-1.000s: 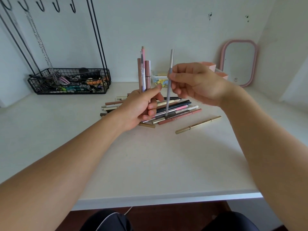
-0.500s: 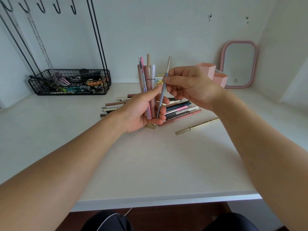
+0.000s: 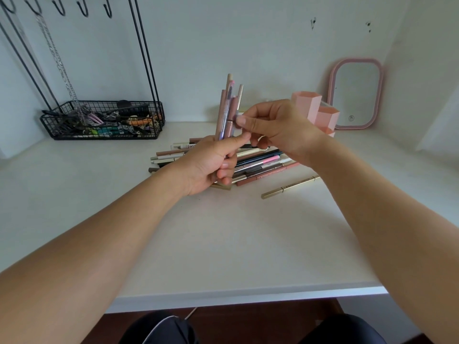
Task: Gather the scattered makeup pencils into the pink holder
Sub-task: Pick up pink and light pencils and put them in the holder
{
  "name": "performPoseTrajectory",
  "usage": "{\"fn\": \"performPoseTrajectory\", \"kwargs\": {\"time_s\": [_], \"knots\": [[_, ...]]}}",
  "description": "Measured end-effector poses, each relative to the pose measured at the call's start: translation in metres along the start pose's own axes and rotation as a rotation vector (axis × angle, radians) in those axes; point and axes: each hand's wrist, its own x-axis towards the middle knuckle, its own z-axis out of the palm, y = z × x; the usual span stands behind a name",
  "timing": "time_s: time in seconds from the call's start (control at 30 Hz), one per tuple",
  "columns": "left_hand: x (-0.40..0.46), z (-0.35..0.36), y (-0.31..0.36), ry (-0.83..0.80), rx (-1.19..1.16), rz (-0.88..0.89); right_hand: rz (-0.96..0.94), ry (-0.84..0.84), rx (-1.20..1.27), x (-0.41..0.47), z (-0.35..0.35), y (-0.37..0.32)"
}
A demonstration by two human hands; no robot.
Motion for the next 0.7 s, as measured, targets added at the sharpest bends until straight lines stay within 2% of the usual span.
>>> {"fn": "performPoseTrajectory", "kwargs": {"time_s": [0.1, 0.3, 0.43, 0.7], "knots": [[0.003, -0.003, -0.001, 0.056, -0.023, 0.007, 0.058, -0.045, -0.275, 0.0, -0.012, -0.001], [0.005, -0.006, -0.002, 0.099, -0.109, 0.032, 0.135, -0.377, -0.812, -0.005, -0.029, 0.001], [0.006, -0.008, -0.001, 0.108, -0.1, 0.052, 0.182, -0.424, -0.912, -0.004, -0.029, 0.008], [0.008, -0.01, -0.001, 0.132, -0.124, 0.072, 0.201, -0.459, -0.873, -0.005, -0.03, 0.007]]}}
